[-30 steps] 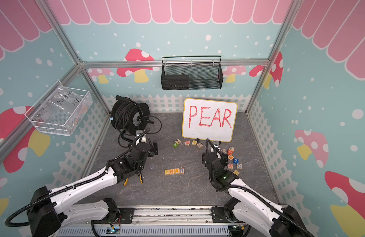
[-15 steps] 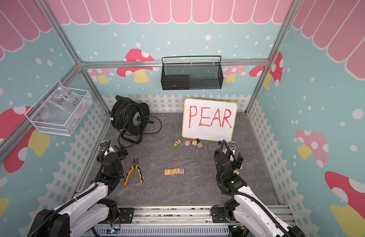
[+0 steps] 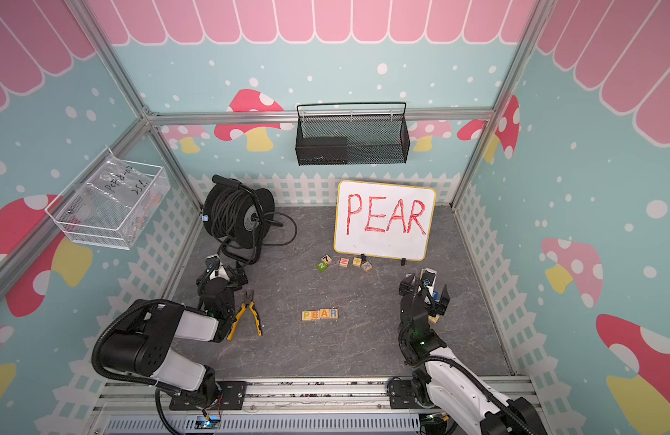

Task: Spell the uppercase word “pear” with letter blocks
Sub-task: Reset both arms

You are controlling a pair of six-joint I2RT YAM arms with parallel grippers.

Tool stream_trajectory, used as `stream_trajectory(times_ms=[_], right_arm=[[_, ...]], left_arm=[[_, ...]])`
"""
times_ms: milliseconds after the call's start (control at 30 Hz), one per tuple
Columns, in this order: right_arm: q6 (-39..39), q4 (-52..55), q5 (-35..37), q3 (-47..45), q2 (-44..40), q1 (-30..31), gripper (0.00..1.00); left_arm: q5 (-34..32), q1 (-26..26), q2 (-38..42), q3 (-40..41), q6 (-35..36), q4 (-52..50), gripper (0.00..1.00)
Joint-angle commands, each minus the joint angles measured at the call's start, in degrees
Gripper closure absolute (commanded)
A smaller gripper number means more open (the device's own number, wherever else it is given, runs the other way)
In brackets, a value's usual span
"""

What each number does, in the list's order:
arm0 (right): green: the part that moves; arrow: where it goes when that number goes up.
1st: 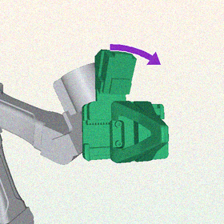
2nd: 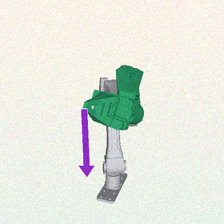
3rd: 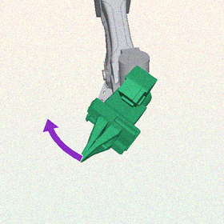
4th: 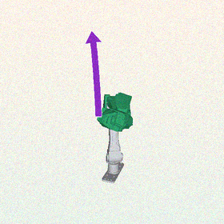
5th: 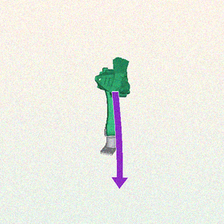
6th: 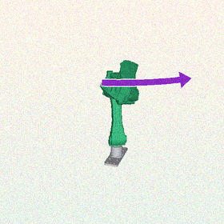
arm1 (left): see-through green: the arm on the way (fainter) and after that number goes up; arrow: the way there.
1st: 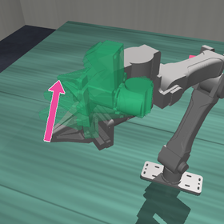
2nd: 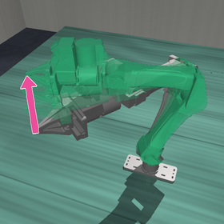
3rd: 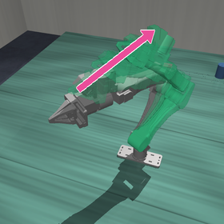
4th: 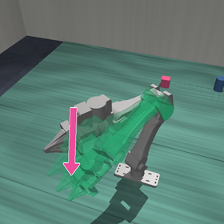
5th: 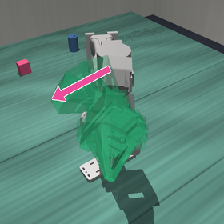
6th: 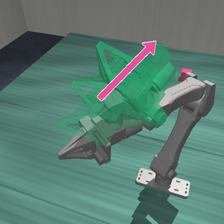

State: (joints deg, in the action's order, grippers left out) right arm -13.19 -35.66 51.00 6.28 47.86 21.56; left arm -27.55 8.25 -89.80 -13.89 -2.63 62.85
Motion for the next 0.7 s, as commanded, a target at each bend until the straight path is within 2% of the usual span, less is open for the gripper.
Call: stream_trajectory(times_ms=[0,67,100,133,267,467,600,667], right_arm=[[6.8,-15.7,-1.4,-1.1,2.6,-2.3,0.01],[6.9,-17.3,-2.7,-0.7,6.2,-4.1,0.01],[7.6,-19.4,-3.2,-0.9,8.6,-5.0,0.01],[8.4,-21.8,-3.5,-1.1,10.7,-5.4,0.01],[12.1,-35.6,-5.5,-3.9,19.7,-5.8,0.01],[19.7,-57.3,-9.6,-4.5,33.5,-6.4,0.01],[24.5,-63.5,-12.5,-2.1,42.6,-6.6,0.01],[24.4,-62.0,-12.7,-2.1,42.0,-6.2,0.01]], left_arm=[[4.3,-0.9,1.6,-3.2,1.7,-0.6,0.01],[3.3,-1.3,0.4,-5.8,1.6,-3.3,0.01],[4.1,-1.8,1.4,-7.2,0.5,-9.0,0.01],[6.0,-2.7,1.7,-7.5,-0.2,-10.1,0.01],[8.8,-5.0,1.6,-8.0,-1.7,-10.9,0.01],[8.9,-5.4,1.6,-8.1,-1.9,-11.1,0.0],[8.9,-5.4,1.6,-8.0,-1.8,-10.7,0.0],[8.9,-5.4,1.6,-7.9,-1.7,-10.8,0.0]])
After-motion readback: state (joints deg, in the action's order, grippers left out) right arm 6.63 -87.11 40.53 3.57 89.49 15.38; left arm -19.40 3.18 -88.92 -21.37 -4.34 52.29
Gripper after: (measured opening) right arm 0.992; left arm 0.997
